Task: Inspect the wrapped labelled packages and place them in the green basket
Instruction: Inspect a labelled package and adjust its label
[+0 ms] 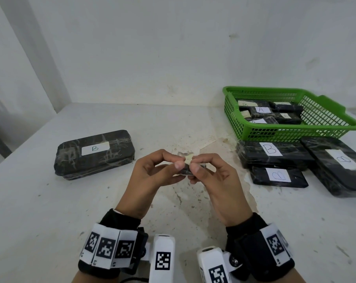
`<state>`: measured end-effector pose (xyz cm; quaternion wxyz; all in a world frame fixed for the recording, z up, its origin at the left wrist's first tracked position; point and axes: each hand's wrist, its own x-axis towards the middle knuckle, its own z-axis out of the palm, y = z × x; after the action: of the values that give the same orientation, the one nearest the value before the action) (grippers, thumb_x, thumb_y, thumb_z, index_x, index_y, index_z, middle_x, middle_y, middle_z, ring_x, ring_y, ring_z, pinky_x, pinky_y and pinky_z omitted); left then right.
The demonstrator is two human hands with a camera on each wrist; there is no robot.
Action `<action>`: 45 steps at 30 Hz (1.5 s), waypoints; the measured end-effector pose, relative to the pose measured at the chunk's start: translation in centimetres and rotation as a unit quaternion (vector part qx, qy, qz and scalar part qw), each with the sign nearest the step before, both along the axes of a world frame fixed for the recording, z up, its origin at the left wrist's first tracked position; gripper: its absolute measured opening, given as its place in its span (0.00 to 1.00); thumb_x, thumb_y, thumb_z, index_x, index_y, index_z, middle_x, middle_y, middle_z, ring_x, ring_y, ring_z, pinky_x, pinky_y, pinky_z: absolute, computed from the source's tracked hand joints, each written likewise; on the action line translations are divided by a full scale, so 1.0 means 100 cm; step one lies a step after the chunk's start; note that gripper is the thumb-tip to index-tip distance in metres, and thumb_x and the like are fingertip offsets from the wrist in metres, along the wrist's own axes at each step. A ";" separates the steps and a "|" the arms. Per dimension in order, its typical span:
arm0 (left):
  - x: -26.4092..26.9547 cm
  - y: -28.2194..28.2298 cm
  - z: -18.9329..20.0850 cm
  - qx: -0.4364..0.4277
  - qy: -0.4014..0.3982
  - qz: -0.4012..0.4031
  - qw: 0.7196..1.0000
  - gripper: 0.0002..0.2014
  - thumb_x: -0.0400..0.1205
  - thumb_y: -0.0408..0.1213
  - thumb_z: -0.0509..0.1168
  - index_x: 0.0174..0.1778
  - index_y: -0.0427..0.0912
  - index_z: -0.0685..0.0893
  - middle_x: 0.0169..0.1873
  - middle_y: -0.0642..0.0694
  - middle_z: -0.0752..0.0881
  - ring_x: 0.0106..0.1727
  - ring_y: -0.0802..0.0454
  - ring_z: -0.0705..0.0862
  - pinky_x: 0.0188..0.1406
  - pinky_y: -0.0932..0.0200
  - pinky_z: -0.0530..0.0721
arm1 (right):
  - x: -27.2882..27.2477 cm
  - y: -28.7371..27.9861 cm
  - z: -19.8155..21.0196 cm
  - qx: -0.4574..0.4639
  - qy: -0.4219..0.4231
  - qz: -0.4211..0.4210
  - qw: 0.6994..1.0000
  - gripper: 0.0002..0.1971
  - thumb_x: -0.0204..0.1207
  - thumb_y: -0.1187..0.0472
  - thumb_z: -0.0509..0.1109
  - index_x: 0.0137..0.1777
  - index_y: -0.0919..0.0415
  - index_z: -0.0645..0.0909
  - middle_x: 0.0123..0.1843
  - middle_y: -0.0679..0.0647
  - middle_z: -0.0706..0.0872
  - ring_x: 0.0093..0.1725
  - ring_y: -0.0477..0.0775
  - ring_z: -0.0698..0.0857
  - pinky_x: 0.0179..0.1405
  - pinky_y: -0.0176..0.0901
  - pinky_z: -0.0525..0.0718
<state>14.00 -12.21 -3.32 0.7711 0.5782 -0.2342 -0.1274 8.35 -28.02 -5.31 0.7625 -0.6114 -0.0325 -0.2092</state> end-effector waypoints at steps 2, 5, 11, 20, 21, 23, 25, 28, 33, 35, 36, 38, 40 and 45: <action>0.000 0.001 0.001 0.000 0.000 -0.003 1.000 0.11 0.69 0.44 0.76 0.41 0.41 0.90 0.46 0.38 0.92 0.51 0.37 0.91 0.52 0.48 0.90 | -0.001 0.000 0.000 -0.001 0.007 -0.005 1.000 0.16 0.70 0.55 0.78 0.49 0.67 0.84 0.49 0.59 0.90 0.39 0.53 0.89 0.41 0.40 0.85; 0.001 0.000 -0.001 0.015 -0.004 0.006 1.000 0.09 0.71 0.38 0.77 0.42 0.38 0.89 0.46 0.36 0.92 0.50 0.37 0.91 0.51 0.49 0.90 | 0.000 0.001 0.001 -0.006 0.020 -0.006 1.000 0.15 0.72 0.56 0.76 0.50 0.68 0.84 0.49 0.61 0.91 0.39 0.54 0.89 0.42 0.41 0.85; 0.001 -0.001 -0.001 -0.005 0.001 0.005 1.000 0.12 0.69 0.44 0.75 0.41 0.39 0.90 0.46 0.37 0.92 0.50 0.39 0.91 0.51 0.49 0.90 | 0.000 0.001 0.002 -0.003 0.015 -0.001 1.000 0.23 0.73 0.47 0.78 0.53 0.69 0.83 0.50 0.59 0.90 0.42 0.54 0.89 0.43 0.41 0.85; 0.004 -0.001 -0.005 0.010 -0.010 0.002 1.000 0.10 0.64 0.41 0.77 0.36 0.40 0.88 0.48 0.42 0.92 0.47 0.43 0.92 0.49 0.52 0.90 | -0.004 0.003 0.007 -0.038 0.009 -0.015 0.999 0.14 0.69 0.50 0.76 0.51 0.57 0.87 0.64 0.50 0.82 0.46 0.48 0.89 0.42 0.38 0.86; 0.006 0.000 -0.005 0.013 -0.010 0.001 1.000 0.08 0.63 0.41 0.77 0.34 0.44 0.89 0.48 0.43 0.92 0.46 0.46 0.92 0.50 0.53 0.89 | -0.004 0.003 0.008 -0.043 0.022 -0.021 0.999 0.15 0.70 0.47 0.75 0.53 0.53 0.87 0.68 0.48 0.78 0.49 0.46 0.90 0.43 0.38 0.86; 0.008 0.002 -0.007 0.015 -0.010 -0.006 1.000 0.06 0.62 0.41 0.77 0.32 0.47 0.89 0.47 0.45 0.92 0.47 0.48 0.91 0.50 0.52 0.87 | -0.003 0.001 0.010 -0.030 0.048 -0.020 0.998 0.18 0.72 0.40 0.72 0.59 0.45 0.86 0.72 0.52 0.77 0.53 0.48 0.90 0.45 0.40 0.87; 0.010 0.003 -0.008 0.015 -0.018 -0.025 0.999 0.06 0.62 0.39 0.77 0.32 0.47 0.89 0.47 0.45 0.92 0.49 0.48 0.91 0.49 0.54 0.88 | -0.004 0.000 0.011 -0.009 0.062 -0.022 0.998 0.21 0.73 0.40 0.74 0.64 0.46 0.84 0.69 0.55 0.82 0.55 0.50 0.90 0.51 0.45 0.88; 0.011 0.004 -0.010 0.030 -0.044 -0.051 0.997 0.08 0.61 0.34 0.76 0.34 0.46 0.88 0.47 0.45 0.91 0.53 0.49 0.89 0.47 0.57 0.87 | -0.004 -0.001 0.010 0.003 0.089 -0.064 0.994 0.19 0.76 0.57 0.75 0.67 0.50 0.80 0.68 0.55 0.83 0.56 0.39 0.89 0.62 0.49 0.87; 0.013 0.003 -0.010 0.011 0.016 -0.006 1.000 0.29 0.59 0.35 0.78 0.56 0.45 0.78 0.56 0.47 0.86 0.50 0.44 0.90 0.48 0.54 0.88 | -0.002 -0.006 0.008 0.040 0.085 -0.067 0.993 0.28 0.75 0.74 0.73 0.71 0.50 0.75 0.59 0.59 0.89 0.48 0.49 0.90 0.52 0.39 0.88; 0.013 0.002 -0.009 0.027 0.026 0.008 0.999 0.32 0.64 0.35 0.82 0.62 0.48 0.78 0.59 0.47 0.87 0.51 0.43 0.90 0.49 0.55 0.88 | -0.002 -0.006 0.008 0.031 0.076 -0.062 0.995 0.30 0.74 0.76 0.74 0.70 0.49 0.75 0.56 0.56 0.90 0.46 0.49 0.90 0.48 0.38 0.87; 0.013 0.002 -0.009 0.035 0.027 0.008 0.999 0.31 0.67 0.32 0.83 0.65 0.48 0.79 0.58 0.46 0.88 0.50 0.44 0.91 0.49 0.56 0.88 | -0.002 -0.005 0.007 0.021 0.072 -0.060 0.995 0.30 0.73 0.76 0.75 0.70 0.48 0.75 0.55 0.55 0.90 0.47 0.48 0.90 0.48 0.38 0.87; 0.012 0.002 -0.009 0.047 0.022 0.008 0.999 0.27 0.72 0.27 0.76 0.67 0.44 0.81 0.54 0.43 0.90 0.47 0.46 0.91 0.47 0.58 0.87 | -0.003 -0.004 0.007 -0.005 0.069 -0.062 0.996 0.30 0.72 0.73 0.76 0.69 0.47 0.76 0.55 0.53 0.91 0.49 0.46 0.89 0.51 0.42 0.87; 0.012 0.002 -0.009 0.068 0.009 0.007 0.998 0.22 0.75 0.19 0.71 0.64 0.41 0.84 0.53 0.42 0.90 0.47 0.45 0.91 0.47 0.59 0.88 | -0.003 -0.003 0.009 -0.018 0.067 -0.076 0.995 0.27 0.72 0.65 0.78 0.69 0.47 0.78 0.54 0.51 0.91 0.47 0.45 0.86 0.51 0.43 0.85; 0.014 0.002 -0.010 0.091 -0.024 -0.007 0.996 0.16 0.71 0.22 0.72 0.51 0.45 0.89 0.50 0.44 0.90 0.50 0.42 0.89 0.50 0.50 0.88 | -0.006 -0.002 0.014 0.007 0.059 -0.064 0.996 0.24 0.68 0.53 0.75 0.66 0.51 0.83 0.49 0.49 0.92 0.29 0.46 0.78 0.25 0.36 0.77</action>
<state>15.37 -11.97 -4.36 0.7085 0.6473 -0.2442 -0.1394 7.77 -28.26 -3.90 0.7525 -0.6179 0.0531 -0.2218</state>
